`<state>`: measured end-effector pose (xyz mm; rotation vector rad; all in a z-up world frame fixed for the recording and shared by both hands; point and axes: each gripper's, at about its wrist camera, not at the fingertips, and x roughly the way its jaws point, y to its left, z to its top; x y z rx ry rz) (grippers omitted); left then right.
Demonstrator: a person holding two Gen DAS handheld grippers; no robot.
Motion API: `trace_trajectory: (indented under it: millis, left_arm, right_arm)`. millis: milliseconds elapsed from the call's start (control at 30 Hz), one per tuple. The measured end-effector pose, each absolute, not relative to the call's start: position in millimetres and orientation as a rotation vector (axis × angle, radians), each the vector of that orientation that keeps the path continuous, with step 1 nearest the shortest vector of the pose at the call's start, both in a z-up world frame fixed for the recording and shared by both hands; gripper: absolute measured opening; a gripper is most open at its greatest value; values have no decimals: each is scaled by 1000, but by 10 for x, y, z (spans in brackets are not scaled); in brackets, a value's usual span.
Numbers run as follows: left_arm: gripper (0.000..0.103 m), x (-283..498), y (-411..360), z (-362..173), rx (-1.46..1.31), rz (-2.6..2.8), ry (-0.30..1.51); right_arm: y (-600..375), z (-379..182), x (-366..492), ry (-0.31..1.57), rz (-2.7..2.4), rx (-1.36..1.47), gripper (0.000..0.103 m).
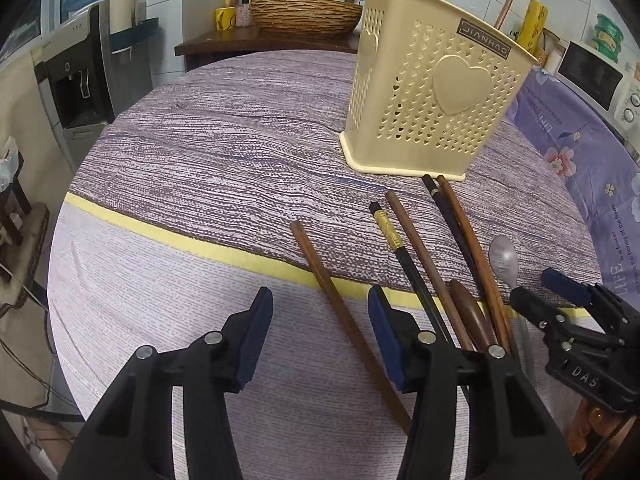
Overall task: Organize utensils
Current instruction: 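Return both grippers to the pile and close the right gripper on the clear plastic spoon, then grasp a brown chopstick with the left gripper while the right gripper lifts the clear spoon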
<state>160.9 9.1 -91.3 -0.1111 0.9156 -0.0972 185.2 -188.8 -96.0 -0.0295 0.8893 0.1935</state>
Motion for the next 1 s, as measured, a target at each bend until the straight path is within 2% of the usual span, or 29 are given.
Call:
trace_trajectory:
  millis: [200, 300, 400, 467, 600, 900, 1000]
  left_arm:
    - [50, 1602, 112, -890, -111, -94, 909]
    - [50, 1605, 123, -893, -113, -94, 911]
    - [50, 1614, 117, -902, -117, -95, 915]
    - [50, 1617, 106, -898, -116, -98, 916]
    - [50, 1616, 99, -892, -112, -101, 916]
    - [50, 1645, 96, -921, -127, -94, 933]
    - [50, 1683, 67, -942, -117, -83, 939]
  right_arm:
    - [-1833, -996, 1868, 907, 166, -70, 59]
    - [-1820, -981, 1837, 915, 162, -84, 51]
    - [-1783, -978, 1816, 911, 175, -98, 41]
    - [-1775, -968, 1808, 911, 182, -100, 22]
    - [-1868, -958, 1835, 914, 189, -78, 9]
    - [-2150, -948, 1917, 913, 178, -38, 9]
    - [-2156, -950, 1913, 909, 190, -24, 16]
